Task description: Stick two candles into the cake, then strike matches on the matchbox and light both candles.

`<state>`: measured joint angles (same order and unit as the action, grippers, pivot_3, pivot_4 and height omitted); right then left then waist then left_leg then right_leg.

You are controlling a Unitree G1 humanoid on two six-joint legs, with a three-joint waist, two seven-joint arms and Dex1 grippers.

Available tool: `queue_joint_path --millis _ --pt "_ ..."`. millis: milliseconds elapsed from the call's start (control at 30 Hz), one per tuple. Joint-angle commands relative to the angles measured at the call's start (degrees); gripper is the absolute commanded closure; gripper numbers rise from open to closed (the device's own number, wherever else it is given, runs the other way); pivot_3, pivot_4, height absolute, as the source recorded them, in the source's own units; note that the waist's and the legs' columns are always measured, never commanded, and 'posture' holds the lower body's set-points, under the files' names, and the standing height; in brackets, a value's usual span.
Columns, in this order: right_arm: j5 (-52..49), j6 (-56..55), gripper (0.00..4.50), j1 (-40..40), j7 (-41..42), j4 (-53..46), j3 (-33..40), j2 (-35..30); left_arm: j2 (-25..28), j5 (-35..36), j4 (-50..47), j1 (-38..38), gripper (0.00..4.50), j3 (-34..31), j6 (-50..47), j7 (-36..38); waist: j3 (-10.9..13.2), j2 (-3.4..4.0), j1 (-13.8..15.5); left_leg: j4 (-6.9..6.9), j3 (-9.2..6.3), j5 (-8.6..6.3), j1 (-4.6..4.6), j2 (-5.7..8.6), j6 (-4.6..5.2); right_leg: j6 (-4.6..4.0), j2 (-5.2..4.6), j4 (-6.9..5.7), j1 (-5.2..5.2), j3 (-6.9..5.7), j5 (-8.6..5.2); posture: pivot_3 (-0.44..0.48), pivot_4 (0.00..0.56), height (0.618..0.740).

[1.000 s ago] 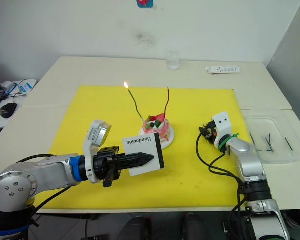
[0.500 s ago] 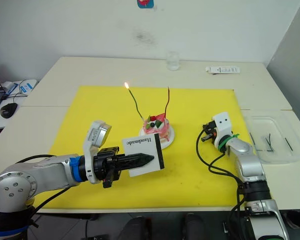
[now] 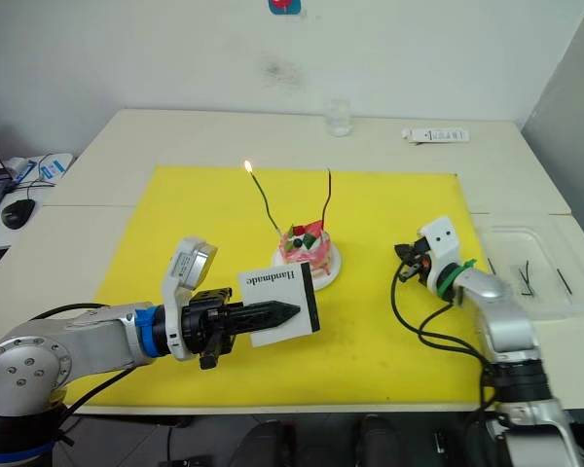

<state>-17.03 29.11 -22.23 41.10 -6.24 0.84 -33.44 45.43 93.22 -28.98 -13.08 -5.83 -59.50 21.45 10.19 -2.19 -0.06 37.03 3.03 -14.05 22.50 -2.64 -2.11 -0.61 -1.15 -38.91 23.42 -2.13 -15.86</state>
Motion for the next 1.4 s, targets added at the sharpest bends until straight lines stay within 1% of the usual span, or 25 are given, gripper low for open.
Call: queue_joint_path --millis 33,133,200,333,433,533,633,833,1000,1400 --pt "-5.38 0.56 4.48 0.35 8.91 -6.09 1.52 -4.54 0.98 1.59 0.22 -0.32 4.5 -1.32 0.29 1.01 0.0 0.0 -0.05 0.0 -0.01 0.0 -0.02 -0.01 0.0 0.0 0.01 0.0 0.0 -0.02 0.0 0.0 0.15 0.74" --pt "-8.24 0.47 4.48 -1.35 14.52 -8.39 1.18 -7.79 1.76 -0.1 2.89 -1.59 4.5 -1.16 -0.47 2.22 0.0 0.0 -0.1 -0.01 0.0 0.0 -0.07 -0.02 0.0 0.0 0.03 -0.04 -0.01 -0.01 0.0 0.0 0.15 0.74" --pt "-9.43 0.69 4.48 -2.66 15.91 -9.12 0.95 -8.28 2.16 -0.82 4.74 -2.67 4.5 -1.21 -0.87 3.06 0.0 0.0 -0.11 0.0 -0.02 0.0 -0.07 -0.02 0.0 0.0 0.04 -0.06 -0.01 -0.03 0.0 0.0 0.15 0.74" --pt "-11.13 3.05 4.48 -5.21 15.3 -10.45 0.76 -7.74 1.82 -0.19 8.14 -5.03 4.5 -1.46 -1.38 2.99 0.0 -0.01 -0.07 0.02 -0.01 0.0 -0.05 0.0 0.0 0.0 0.03 -0.05 -0.02 -0.03 0.0 0.0 0.15 0.74" --pt "-11.91 3.62 4.48 -4.84 14.3 -11.62 1.08 -7.0 1.49 -1.26 8.52 -5.18 4.5 -1.21 -1.6 3.36 0.0 -0.01 -0.05 0.01 -0.01 0.0 0.02 0.0 0.0 0.0 0.01 0.04 -0.02 -0.02 0.0 0.0 0.15 0.74" --pt "-12.33 3.13 4.48 -4.14 15.06 -13.5 0.69 -7.16 0.99 -1.25 9.27 -5.45 4.5 -1.14 -1.76 2.92 0.0 -0.01 -0.04 0.01 -0.02 0.01 0.08 0.0 -0.01 0.0 0.0 0.05 0.01 -0.03 0.0 0.0 0.15 0.74" --pt "-11.07 0.37 4.48 -3.3 17.72 -17.17 -1.69 -8.23 0.3 -1.11 9.42 -5.82 4.5 -0.8 -1.89 2.25 0.0 -0.01 -0.04 0.0 -0.03 0.01 0.07 0.0 -0.01 0.0 -0.01 0.04 0.02 -0.03 0.0 0.0 0.15 0.74" --pt "-11.33 1.17 4.48 -5.0 15.86 -21.6 -5.12 -6.33 -0.87 -1.11 10.0 -6.74 4.5 -0.59 -2.66 1.32 0.0 -0.01 -0.09 0.01 -0.05 0.0 0.01 -0.03 -0.01 0.0 0.01 -0.03 0.02 -0.05 0.0 0.0 0.15 0.74" --pt "-9.15 -1.34 4.48 -6.22 15.63 -21.06 -7.88 -4.6 -1.83 -1.74 9.99 -7.15 4.5 -0.01 -3.15 1.08 0.0 -0.01 -0.06 0.03 -0.06 0.01 0.02 0.0 -0.01 0.0 -0.01 -0.03 0.01 -0.06 0.0 0.0 0.15 0.74" --pt "-5.79 -5.54 4.48 -8.45 15.3 -17.19 -10.78 -0.31 -2.2 -1.02 9.32 -6.88 4.5 -0.37 -3.85 0.68 0.0 -0.01 -0.08 0.03 -0.06 0.01 0.02 -0.01 -0.02 0.0 -0.01 -0.03 0.01 -0.06 0.0 0.0 0.15 0.74"
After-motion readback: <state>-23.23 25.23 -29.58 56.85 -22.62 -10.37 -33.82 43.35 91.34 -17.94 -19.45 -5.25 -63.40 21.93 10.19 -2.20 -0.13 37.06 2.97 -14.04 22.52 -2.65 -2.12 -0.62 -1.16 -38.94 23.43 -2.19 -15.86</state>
